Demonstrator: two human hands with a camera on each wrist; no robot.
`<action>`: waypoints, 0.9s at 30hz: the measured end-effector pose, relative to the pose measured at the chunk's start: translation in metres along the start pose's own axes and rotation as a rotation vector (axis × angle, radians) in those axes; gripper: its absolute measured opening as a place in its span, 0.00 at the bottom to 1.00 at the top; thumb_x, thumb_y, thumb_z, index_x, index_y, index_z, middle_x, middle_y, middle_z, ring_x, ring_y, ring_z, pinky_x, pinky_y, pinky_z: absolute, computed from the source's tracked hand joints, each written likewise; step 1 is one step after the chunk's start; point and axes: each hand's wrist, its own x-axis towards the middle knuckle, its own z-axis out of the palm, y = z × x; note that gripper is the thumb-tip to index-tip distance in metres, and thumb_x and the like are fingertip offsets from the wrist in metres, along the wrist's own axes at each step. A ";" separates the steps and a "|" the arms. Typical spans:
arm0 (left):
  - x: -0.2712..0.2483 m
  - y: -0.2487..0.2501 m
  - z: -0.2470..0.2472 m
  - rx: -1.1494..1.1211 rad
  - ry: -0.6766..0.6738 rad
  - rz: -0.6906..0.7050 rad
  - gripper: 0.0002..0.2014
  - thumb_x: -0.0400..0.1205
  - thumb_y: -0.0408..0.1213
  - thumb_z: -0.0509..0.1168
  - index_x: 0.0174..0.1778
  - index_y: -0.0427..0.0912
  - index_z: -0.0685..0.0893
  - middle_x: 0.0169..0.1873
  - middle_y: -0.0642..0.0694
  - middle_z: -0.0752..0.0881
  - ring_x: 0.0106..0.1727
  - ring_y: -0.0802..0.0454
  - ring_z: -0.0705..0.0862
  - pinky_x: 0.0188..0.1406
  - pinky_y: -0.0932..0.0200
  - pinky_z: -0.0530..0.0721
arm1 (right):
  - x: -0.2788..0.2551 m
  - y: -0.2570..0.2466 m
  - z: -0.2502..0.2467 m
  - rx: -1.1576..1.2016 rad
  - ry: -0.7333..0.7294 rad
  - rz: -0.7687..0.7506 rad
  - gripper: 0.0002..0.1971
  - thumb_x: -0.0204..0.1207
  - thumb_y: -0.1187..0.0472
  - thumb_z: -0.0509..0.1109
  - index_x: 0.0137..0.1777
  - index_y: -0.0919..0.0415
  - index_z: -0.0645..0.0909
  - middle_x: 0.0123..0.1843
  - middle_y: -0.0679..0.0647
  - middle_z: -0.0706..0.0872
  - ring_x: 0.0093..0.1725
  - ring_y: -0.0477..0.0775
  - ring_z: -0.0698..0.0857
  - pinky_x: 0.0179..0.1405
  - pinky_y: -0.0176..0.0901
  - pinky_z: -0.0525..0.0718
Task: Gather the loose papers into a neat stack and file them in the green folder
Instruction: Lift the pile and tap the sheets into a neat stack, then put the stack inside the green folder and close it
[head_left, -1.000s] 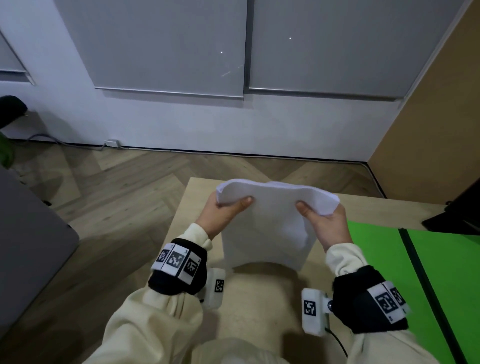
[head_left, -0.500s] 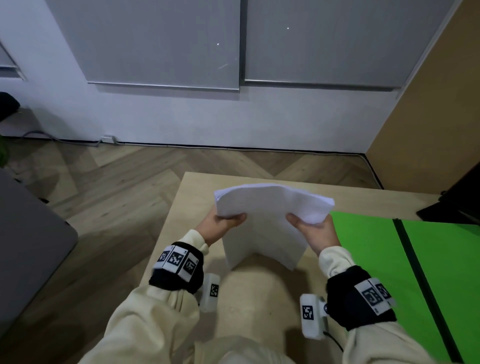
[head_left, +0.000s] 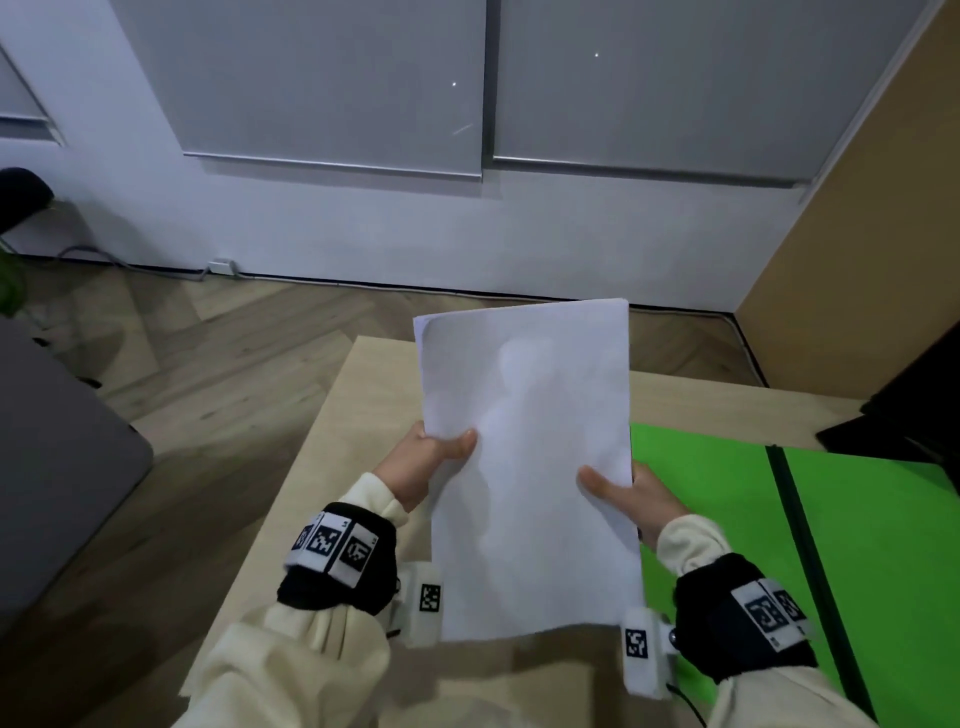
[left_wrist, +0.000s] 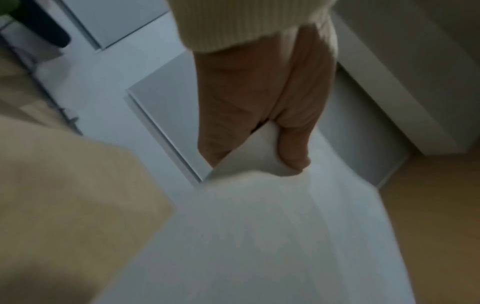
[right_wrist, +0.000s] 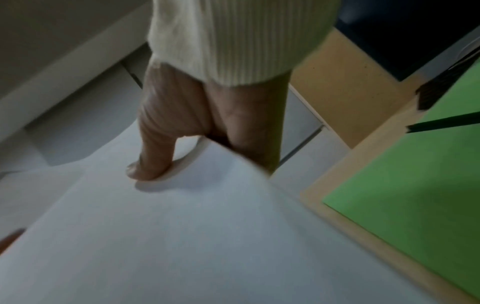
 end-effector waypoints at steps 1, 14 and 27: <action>0.001 -0.004 0.001 -0.016 0.004 -0.017 0.21 0.69 0.36 0.70 0.57 0.33 0.84 0.51 0.36 0.89 0.49 0.40 0.88 0.51 0.49 0.88 | -0.003 0.008 -0.001 0.003 -0.002 0.039 0.27 0.58 0.48 0.82 0.54 0.63 0.85 0.47 0.54 0.92 0.46 0.54 0.90 0.45 0.40 0.88; 0.017 -0.078 0.020 0.143 0.038 -0.251 0.21 0.72 0.30 0.74 0.61 0.27 0.82 0.49 0.35 0.89 0.48 0.37 0.88 0.59 0.39 0.84 | -0.001 0.078 -0.003 -0.073 0.158 0.259 0.45 0.55 0.46 0.84 0.70 0.67 0.74 0.70 0.60 0.81 0.68 0.58 0.82 0.73 0.55 0.75; 0.058 -0.146 0.134 0.318 0.068 -0.509 0.06 0.76 0.17 0.63 0.37 0.29 0.82 0.25 0.33 0.83 0.20 0.44 0.81 0.23 0.54 0.86 | -0.033 0.095 -0.163 -0.256 0.450 0.471 0.30 0.73 0.63 0.73 0.72 0.77 0.70 0.72 0.66 0.77 0.70 0.65 0.79 0.72 0.52 0.75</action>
